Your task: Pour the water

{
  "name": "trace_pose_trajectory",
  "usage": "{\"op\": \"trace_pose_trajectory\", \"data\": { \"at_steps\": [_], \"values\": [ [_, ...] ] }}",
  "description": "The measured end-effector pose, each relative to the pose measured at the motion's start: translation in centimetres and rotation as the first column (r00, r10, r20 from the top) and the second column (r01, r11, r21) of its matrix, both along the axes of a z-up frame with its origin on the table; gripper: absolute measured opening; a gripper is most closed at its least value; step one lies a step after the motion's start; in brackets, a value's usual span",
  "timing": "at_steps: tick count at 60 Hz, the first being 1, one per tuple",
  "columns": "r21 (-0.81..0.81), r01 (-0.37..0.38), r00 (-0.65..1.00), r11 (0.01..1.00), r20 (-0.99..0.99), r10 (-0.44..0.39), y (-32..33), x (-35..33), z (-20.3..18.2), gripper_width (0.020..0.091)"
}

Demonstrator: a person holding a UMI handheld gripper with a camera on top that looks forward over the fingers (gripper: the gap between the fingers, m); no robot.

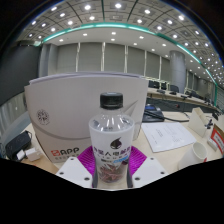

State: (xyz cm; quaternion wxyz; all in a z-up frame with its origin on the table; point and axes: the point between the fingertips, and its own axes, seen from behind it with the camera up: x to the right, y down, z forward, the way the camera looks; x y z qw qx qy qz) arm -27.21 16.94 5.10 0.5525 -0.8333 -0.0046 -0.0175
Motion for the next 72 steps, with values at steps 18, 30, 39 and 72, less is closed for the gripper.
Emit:
{"op": "trace_pose_trajectory", "data": {
  "at_steps": [18,30,39,72],
  "values": [
    [0.044,0.069,0.874,0.997,-0.484,-0.039,-1.9,1.6,8.3,0.0393],
    [-0.012,0.160,0.353,0.987,-0.933,-0.069,-2.6,5.6,12.2,0.0392],
    [-0.077,0.208,-0.104,0.975,-0.993,-0.057,-2.8,9.6,13.0,0.0391],
    [-0.160,0.161,-0.480,0.974,-0.875,-0.064,-2.3,12.3,11.8,0.0391]
  ]
}}
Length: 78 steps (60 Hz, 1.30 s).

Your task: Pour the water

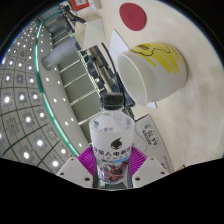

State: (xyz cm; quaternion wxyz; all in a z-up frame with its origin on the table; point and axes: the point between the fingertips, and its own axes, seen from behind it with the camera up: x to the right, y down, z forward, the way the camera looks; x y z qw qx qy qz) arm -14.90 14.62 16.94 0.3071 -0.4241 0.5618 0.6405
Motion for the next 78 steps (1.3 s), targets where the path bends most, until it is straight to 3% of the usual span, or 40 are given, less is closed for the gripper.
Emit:
{"op": "trace_pose_trajectory", "data": {
  "at_steps": [7,13,19,25,31,41,43,58,71,78],
  "values": [
    [-0.003,-0.045,0.971,0.999,0.233,0.044,-0.7,0.2,1.4,0.0395],
    [0.015,-0.041,0.871,0.999,0.490,0.028,-1.2,2.3,4.0,0.0394],
    [0.033,0.000,0.686,0.999,0.727,-0.024,-2.3,7.2,6.9,0.0395],
    [0.033,0.065,0.400,0.997,0.915,-0.057,-3.4,13.5,8.4,0.0394],
    [0.012,0.159,0.077,0.987,0.997,-0.025,-3.6,19.6,7.3,0.0397],
    [-0.076,0.260,-0.273,0.963,0.950,0.148,-4.5,26.4,1.7,0.0396],
    [-0.098,0.261,-0.304,0.960,0.936,0.178,-4.4,27.4,-1.1,0.0396],
    [-0.206,0.234,-0.362,0.950,0.889,0.282,-3.5,27.7,-9.2,0.0396],
    [-0.220,0.230,-0.358,0.948,0.887,0.292,-3.0,27.6,-12.2,0.0410],
    [-0.209,0.229,-0.375,0.951,0.882,0.285,-3.2,27.5,-12.1,0.0480]
  ]
}}
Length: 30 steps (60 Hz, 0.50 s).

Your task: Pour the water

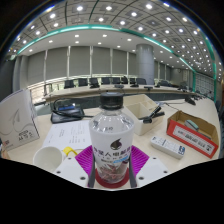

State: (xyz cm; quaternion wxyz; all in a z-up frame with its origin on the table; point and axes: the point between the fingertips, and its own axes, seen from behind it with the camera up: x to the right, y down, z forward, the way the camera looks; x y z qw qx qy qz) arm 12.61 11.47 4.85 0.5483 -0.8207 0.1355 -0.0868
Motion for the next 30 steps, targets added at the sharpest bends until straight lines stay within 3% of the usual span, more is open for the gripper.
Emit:
{"op": "trace_pose_trajectory", "data": {
  "at_steps": [8,13,16,19,30],
  "values": [
    [-0.028,-0.001,1.000,1.000,-0.024,0.001,-0.5,-0.2,-0.1,0.0600],
    [-0.026,-0.010,0.999,1.000,-0.053,0.009,-1.0,-0.7,0.9,0.0876],
    [-0.032,-0.008,0.997,0.999,-0.071,0.005,-1.3,-0.9,1.6,0.0838],
    [-0.048,0.009,0.996,0.999,-0.085,-0.013,-2.0,-1.1,2.6,0.0865],
    [-0.135,0.036,0.991,0.990,-0.119,-0.052,-5.9,-2.6,6.5,0.0862]
  ]
}}
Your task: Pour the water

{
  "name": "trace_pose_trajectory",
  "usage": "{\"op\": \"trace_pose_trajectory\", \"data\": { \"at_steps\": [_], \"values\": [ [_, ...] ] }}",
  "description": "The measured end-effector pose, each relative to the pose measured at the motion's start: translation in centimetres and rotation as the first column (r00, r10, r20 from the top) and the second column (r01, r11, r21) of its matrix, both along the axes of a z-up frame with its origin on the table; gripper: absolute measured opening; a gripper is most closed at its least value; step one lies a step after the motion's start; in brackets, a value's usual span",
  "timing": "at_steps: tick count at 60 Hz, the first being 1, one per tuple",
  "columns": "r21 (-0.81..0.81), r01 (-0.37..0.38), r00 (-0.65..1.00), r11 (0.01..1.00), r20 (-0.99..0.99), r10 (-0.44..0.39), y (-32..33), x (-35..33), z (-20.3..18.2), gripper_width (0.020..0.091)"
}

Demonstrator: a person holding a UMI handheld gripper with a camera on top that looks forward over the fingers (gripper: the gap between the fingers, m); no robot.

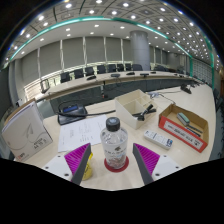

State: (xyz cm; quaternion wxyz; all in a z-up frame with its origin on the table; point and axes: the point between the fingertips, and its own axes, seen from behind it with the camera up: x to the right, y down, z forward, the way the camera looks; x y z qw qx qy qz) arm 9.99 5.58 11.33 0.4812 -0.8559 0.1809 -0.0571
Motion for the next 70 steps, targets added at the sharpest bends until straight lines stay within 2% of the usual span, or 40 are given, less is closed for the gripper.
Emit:
{"op": "trace_pose_trajectory", "data": {
  "at_steps": [8,18,27,36,50,70],
  "values": [
    [-0.061,-0.042,0.999,0.997,-0.035,0.040,-4.3,-3.8,3.3,0.0862],
    [-0.117,-0.093,0.995,0.989,0.019,0.095,-11.2,-8.1,8.0,0.0863],
    [-0.132,-0.174,0.984,0.976,0.022,0.178,-17.0,-12.7,10.8,0.0859],
    [-0.153,-0.210,0.974,0.966,0.050,0.220,-21.5,-15.1,11.2,0.0863],
    [-0.172,-0.215,0.972,0.961,0.059,0.228,-25.7,-15.5,11.0,0.0860],
    [-0.190,-0.241,0.958,0.952,0.112,0.265,-27.2,-14.2,11.2,0.0861]
  ]
}}
